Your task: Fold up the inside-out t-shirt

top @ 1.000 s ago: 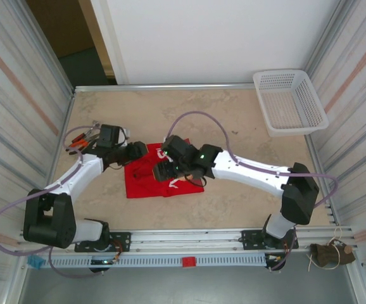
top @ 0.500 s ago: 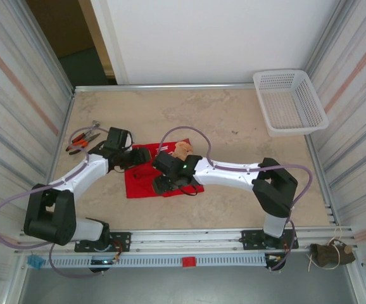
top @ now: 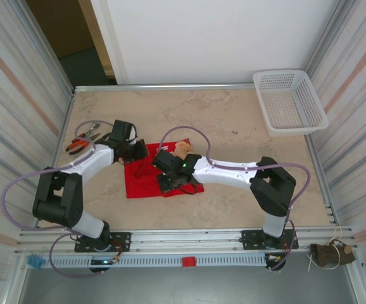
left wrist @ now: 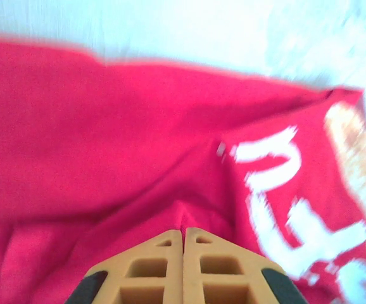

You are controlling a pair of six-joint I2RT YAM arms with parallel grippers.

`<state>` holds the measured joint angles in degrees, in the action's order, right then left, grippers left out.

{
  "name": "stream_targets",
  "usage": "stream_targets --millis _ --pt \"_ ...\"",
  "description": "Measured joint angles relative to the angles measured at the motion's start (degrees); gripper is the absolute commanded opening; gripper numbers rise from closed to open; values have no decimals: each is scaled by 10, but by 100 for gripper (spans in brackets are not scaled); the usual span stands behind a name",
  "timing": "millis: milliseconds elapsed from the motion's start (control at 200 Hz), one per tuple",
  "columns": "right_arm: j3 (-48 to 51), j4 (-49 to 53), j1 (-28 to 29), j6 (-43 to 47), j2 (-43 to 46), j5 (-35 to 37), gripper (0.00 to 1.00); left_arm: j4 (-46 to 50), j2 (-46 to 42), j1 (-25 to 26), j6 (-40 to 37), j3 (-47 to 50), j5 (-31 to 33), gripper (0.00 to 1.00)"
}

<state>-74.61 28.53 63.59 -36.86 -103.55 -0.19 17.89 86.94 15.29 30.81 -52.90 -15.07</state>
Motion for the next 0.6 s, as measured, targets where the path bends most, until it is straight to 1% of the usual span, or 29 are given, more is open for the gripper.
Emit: stream_targets --millis 170,276,371,386,401,421,446,476,511,536,601 --pt "-36 0 17 0 5 -14 0 -2 27 -31 -9 -69 -4 0" --pt "-64 -4 28 -1 1 -28 0 -2 43 -48 -11 -87 -10 0" --pt "-102 -24 36 -2 -30 -47 0 -7 56 -62 -13 -89 -15 0" --pt "-108 -28 37 -2 -37 -49 3 -7 58 -64 -14 -89 -16 0" --pt "-115 -31 39 -3 -45 -55 11 -7 60 -66 -15 -89 -16 0" --pt "-125 -36 40 -6 -58 -61 23 -9 63 -69 -15 -89 -16 5" --pt "-137 -41 41 -6 -73 -71 37 -10 66 -72 -15 -89 -18 13" --pt "-151 -46 43 -6 -94 -82 47 -14 70 -77 -17 -89 -18 24" --pt "-163 -51 45 -6 -113 -93 52 -18 74 -83 -17 -89 -19 36" --pt "-168 -55 46 -6 -125 -100 54 -22 76 -90 -20 -89 -20 44" --pt "-160 -55 47 -4 -136 -109 55 -32 80 -109 -21 -90 -28 54"
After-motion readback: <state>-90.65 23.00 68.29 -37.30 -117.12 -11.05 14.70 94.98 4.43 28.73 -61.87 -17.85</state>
